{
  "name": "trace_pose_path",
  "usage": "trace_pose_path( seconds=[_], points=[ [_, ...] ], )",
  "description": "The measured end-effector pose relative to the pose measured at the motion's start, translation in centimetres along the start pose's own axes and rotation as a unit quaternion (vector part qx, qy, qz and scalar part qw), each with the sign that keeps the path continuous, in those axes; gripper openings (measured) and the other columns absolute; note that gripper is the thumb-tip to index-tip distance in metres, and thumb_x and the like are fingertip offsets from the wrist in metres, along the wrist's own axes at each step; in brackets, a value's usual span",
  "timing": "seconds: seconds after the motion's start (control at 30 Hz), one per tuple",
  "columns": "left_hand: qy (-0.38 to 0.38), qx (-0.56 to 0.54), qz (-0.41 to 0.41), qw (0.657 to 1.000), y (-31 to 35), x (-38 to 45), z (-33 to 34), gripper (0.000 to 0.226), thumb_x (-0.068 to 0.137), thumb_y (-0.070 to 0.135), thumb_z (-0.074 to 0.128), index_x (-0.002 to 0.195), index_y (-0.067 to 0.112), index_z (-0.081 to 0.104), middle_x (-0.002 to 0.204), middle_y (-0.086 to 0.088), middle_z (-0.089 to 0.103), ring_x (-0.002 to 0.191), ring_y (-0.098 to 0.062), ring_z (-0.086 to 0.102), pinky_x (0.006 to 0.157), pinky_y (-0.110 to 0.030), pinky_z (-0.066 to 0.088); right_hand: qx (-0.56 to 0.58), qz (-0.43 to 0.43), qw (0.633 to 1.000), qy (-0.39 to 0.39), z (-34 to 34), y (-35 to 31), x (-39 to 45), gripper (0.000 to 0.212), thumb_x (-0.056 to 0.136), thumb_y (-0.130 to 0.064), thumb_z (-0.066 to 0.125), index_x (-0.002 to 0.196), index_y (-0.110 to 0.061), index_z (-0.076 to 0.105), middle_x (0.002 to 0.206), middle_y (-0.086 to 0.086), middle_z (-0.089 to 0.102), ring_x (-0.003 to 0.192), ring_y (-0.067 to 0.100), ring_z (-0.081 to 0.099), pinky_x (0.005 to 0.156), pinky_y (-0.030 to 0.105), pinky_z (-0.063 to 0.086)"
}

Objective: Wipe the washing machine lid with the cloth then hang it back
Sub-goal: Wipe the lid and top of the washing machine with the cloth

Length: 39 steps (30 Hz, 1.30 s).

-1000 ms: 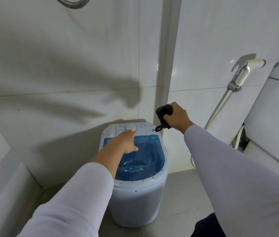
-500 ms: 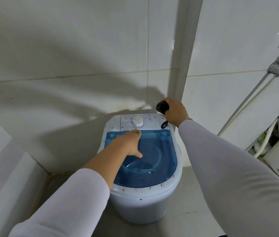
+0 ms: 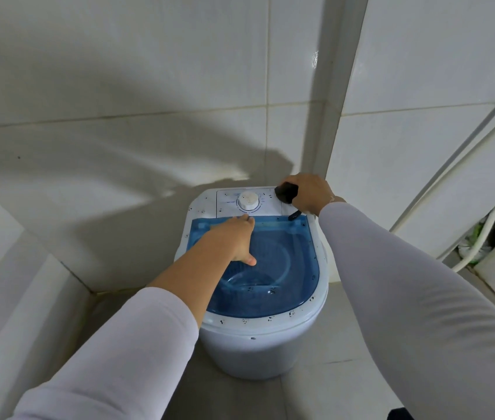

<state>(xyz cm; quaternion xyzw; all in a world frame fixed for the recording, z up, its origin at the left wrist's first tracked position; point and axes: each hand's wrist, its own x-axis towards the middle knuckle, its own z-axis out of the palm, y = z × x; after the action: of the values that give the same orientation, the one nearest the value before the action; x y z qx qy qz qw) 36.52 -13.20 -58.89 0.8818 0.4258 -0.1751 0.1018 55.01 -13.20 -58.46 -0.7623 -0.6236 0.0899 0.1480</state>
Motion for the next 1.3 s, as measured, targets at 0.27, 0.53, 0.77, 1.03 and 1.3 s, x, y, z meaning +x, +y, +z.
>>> trace_pose_path(
  seconds=[0.27,0.53,0.77,1.03,1.3],
  points=[
    [0.017,-0.045,0.01,0.999,-0.3,-0.8,0.4,0.096,0.085,0.033,0.067,0.154,0.009,0.004,0.163,-0.004,0.003,0.149,-0.024,0.014,0.118,-0.036,0.021,-0.019,-0.058,0.998,-0.034,-0.1,0.5,-2.4,0.051,0.077,0.011,0.046,0.107,-0.024,0.068,0.123,-0.001,0.062,0.109,0.028,0.058,0.092,0.041,0.052],
    [0.015,-0.055,0.01,0.998,-0.3,-1.0,0.4,0.096,0.086,0.033,0.067,0.154,0.009,0.004,0.163,-0.003,0.002,0.149,-0.024,0.013,0.119,-0.037,0.02,-0.031,-0.073,0.996,-0.037,0.1,0.8,-4.3,0.044,0.08,0.009,0.049,0.106,-0.02,0.07,0.122,0.0,0.063,0.11,0.026,0.058,0.094,0.032,0.048],
    [0.011,-0.066,0.008,0.998,-0.6,-0.5,0.8,0.098,0.086,0.032,0.067,0.154,0.011,0.0,0.163,-0.003,-0.005,0.15,-0.023,0.007,0.12,-0.037,0.016,0.097,0.066,0.992,0.039,-2.2,2.1,-3.6,0.052,0.074,0.008,0.044,0.104,-0.025,0.069,0.11,0.005,0.069,0.1,0.025,0.06,0.081,0.029,0.048],
    [0.017,-0.058,0.013,0.998,-0.5,-0.3,0.9,0.098,0.085,0.032,0.068,0.154,0.009,0.001,0.163,-0.005,-0.001,0.15,-0.024,0.01,0.119,-0.035,0.018,0.19,0.164,0.96,0.121,-0.1,2.9,-3.0,0.053,0.076,0.004,0.041,0.114,-0.025,0.065,0.114,0.011,0.068,0.102,0.033,0.061,0.089,0.039,0.054],
    [0.015,-0.056,0.012,0.998,-0.5,-0.3,1.0,0.098,0.086,0.032,0.067,0.154,0.01,0.0,0.163,-0.003,-0.005,0.15,-0.024,0.006,0.12,-0.036,0.015,0.191,0.145,0.97,0.052,0.8,2.8,-2.6,0.047,0.083,0.003,0.042,0.118,-0.018,0.065,0.123,0.011,0.064,0.113,0.03,0.056,0.091,0.03,0.047]
  ],
)
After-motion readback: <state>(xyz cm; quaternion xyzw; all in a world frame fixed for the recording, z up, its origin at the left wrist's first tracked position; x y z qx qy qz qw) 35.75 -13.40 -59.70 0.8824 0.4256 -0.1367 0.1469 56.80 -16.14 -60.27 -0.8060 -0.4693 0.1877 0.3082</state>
